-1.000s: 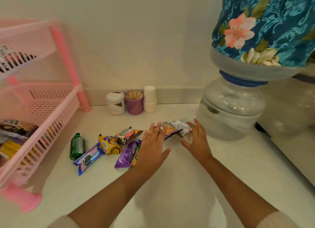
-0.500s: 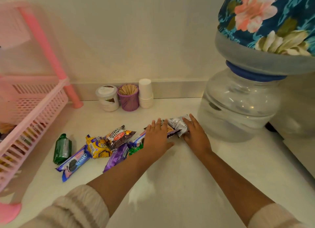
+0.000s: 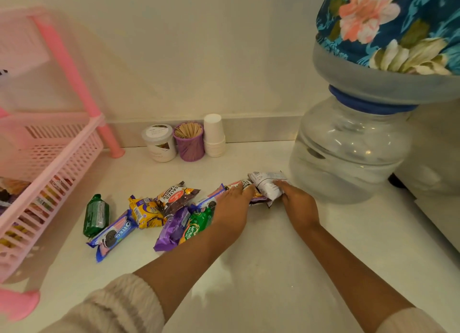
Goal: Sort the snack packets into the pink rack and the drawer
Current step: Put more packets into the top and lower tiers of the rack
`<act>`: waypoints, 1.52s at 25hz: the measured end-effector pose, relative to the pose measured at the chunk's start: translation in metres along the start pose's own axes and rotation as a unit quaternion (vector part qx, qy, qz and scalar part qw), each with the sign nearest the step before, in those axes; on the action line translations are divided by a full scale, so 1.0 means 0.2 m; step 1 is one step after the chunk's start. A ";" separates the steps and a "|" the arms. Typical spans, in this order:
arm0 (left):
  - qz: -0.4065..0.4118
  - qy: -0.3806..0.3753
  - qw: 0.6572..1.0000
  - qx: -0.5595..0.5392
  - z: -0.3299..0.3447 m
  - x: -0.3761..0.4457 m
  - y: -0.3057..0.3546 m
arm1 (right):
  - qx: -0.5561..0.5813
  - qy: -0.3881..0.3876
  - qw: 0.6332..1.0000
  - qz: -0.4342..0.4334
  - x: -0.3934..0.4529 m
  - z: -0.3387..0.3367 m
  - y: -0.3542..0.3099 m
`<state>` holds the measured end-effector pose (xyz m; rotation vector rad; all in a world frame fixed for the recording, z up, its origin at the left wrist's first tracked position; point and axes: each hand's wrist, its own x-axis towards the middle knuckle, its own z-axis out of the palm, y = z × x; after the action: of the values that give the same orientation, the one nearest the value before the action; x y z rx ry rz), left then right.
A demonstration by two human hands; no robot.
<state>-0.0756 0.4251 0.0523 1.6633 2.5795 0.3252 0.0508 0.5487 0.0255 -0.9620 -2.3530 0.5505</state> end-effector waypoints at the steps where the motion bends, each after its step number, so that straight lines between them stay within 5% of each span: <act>1: 0.010 0.002 1.000 -0.011 0.00 -0.02 0.01 | -0.002 0.013 1.000 0.002 -0.03 -0.01 0.00; 12: 0.097 0.124 0.976 -0.150 -0.13 -0.57 0.00 | 0.090 0.077 0.993 0.018 -0.34 -0.23 -0.14; 18: 0.073 0.196 0.957 -0.202 -0.24 -0.90 -0.08 | 0.140 0.063 0.988 -0.007 -0.42 -0.23 -0.39; 32: -0.108 0.330 0.915 -0.204 -0.49 -1.70 -0.65 | 0.286 -0.052 0.945 -0.149 -0.32 0.22 -1.36; 38: -0.194 0.413 0.871 -0.184 -0.62 -2.01 -0.93 | 0.305 -0.086 0.923 -0.220 -0.25 0.42 -1.74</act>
<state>-0.0941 -0.0304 0.1078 0.9371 2.9833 1.6748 -0.1499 0.2677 0.1344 -0.1012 -2.2114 1.1163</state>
